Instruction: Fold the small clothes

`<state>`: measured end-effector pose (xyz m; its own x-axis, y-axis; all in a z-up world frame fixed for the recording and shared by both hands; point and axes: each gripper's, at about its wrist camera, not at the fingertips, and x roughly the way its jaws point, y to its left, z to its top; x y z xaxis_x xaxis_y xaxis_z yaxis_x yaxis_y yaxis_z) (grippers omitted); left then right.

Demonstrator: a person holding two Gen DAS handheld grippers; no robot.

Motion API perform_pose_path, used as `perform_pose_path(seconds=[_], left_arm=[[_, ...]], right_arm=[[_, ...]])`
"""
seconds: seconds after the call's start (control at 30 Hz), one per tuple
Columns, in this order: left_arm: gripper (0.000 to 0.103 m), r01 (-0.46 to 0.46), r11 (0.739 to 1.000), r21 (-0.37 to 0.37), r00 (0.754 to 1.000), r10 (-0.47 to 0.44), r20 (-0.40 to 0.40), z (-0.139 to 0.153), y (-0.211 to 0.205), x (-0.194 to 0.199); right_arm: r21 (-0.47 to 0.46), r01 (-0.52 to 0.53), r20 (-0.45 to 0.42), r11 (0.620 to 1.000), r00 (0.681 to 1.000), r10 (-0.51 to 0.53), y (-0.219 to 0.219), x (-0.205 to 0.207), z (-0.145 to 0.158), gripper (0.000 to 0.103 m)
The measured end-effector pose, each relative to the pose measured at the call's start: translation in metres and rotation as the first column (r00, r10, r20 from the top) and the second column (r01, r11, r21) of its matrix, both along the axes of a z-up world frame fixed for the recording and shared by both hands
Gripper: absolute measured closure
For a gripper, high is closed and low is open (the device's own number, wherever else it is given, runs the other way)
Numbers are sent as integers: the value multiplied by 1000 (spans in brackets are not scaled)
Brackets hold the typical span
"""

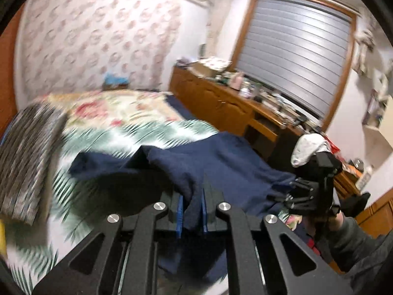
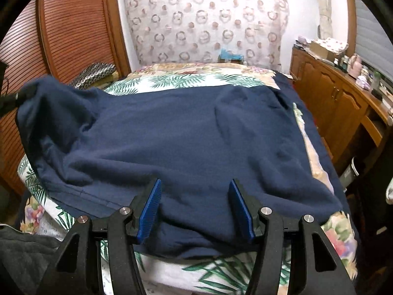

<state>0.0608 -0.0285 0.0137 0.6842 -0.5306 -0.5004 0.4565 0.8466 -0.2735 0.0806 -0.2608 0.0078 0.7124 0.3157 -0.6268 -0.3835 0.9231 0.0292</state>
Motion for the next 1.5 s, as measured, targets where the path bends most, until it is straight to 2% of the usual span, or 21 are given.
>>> perform_pose_path(seconds=[0.23, 0.37, 0.43, 0.57, 0.67, 0.73, 0.8, 0.83, 0.9, 0.93, 1.07, 1.17, 1.4, 1.5], left_arm=[[92, 165, 986, 31, 986, -165, 7, 27, -91, 52], [92, 247, 968, 35, 969, -247, -2, 39, -134, 65], [91, 266, 962, 57, 964, -266, -15, 39, -157, 70], [90, 276, 957, 84, 961, -273, -51, 25, -171, 75], [87, 277, 956, 97, 960, -271, -71, 14, -170, 77], [77, 272, 956, 108, 961, -264, -77, 10, -169, 77], [53, 253, 961, 111, 966, -246, -75, 9, -164, 75], [49, 245, 964, 107, 969, -238, -71, 9, -158, 74], [28, 226, 969, 98, 973, -220, -70, 8, -146, 72], [24, 216, 971, 100, 975, -209, -71, 7, -141, 71], [24, 165, 974, 157, 986, -157, -57, -4, -117, 61], [24, 123, 973, 198, 990, -106, -93, -28, -95, 57], [24, 31, 964, 264, 982, 19, -187, -88, -51, 61], [24, -23, 962, 273, 978, 78, -193, -104, -31, 58]], right_arm=[[27, 62, 30, 998, 998, -62, -15, -5, 1, 44], [52, 93, 46, 994, 994, -95, -26, -14, 1, 44], [61, 103, 45, 993, 993, -106, -29, -15, -1, 44], [66, 116, 33, 991, 992, -118, -29, -17, -9, 44], [65, 120, 25, 991, 992, -122, -29, -21, -11, 44], [65, 123, 20, 990, 992, -124, -30, -22, -10, 44], [61, 126, 20, 990, 992, -127, -29, -21, -7, 44], [60, 126, 21, 990, 992, -127, -28, -23, -6, 44], [60, 126, 23, 990, 992, -128, -31, -24, -3, 44], [59, 127, 25, 990, 991, -129, -31, -23, -2, 44], [55, 121, 39, 991, 992, -124, -33, -21, 2, 44], [51, 113, 51, 992, 992, -115, -30, -19, 6, 44], [23, 65, 81, 998, 994, -67, -10, -7, 18, 44], [1, 23, 92, 1000, 996, -23, 10, 2, 23, 44]])
